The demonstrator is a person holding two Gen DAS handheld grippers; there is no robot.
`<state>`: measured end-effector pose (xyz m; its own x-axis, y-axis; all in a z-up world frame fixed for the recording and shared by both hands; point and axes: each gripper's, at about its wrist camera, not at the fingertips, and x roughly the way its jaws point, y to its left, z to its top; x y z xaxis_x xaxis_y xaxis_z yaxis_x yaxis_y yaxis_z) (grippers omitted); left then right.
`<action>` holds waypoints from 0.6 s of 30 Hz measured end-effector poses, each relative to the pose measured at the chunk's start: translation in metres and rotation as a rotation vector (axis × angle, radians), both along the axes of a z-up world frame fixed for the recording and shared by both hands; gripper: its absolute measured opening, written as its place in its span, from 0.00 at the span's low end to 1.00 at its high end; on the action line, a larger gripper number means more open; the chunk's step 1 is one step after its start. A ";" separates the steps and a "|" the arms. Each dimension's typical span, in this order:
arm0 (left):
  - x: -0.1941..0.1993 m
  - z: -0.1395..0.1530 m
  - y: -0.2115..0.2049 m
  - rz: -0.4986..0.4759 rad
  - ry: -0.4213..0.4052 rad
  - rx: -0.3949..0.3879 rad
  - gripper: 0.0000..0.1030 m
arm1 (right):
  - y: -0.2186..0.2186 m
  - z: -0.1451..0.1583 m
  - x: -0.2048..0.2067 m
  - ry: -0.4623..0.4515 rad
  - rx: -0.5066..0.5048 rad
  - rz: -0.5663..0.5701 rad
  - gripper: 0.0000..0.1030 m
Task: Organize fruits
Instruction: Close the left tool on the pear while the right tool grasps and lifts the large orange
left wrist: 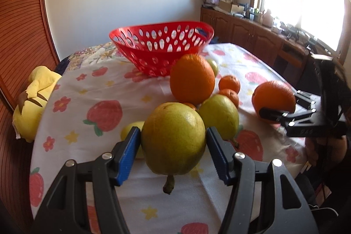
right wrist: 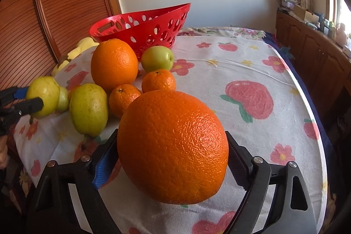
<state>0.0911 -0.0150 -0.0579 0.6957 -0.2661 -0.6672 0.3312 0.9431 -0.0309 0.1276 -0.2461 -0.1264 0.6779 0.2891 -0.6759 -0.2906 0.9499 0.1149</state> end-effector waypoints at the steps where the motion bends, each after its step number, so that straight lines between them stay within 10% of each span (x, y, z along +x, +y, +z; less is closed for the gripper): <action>1: -0.001 0.004 0.002 0.001 -0.008 -0.002 0.59 | 0.001 0.000 0.000 -0.001 -0.004 0.004 0.84; 18: 0.019 0.047 0.025 0.037 -0.083 -0.045 0.59 | 0.005 0.003 0.001 0.009 -0.030 0.015 0.83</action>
<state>0.1097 0.0099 -0.0110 0.7579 -0.2673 -0.5951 0.2990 0.9531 -0.0473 0.1290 -0.2408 -0.1237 0.6674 0.2788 -0.6905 -0.3040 0.9485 0.0891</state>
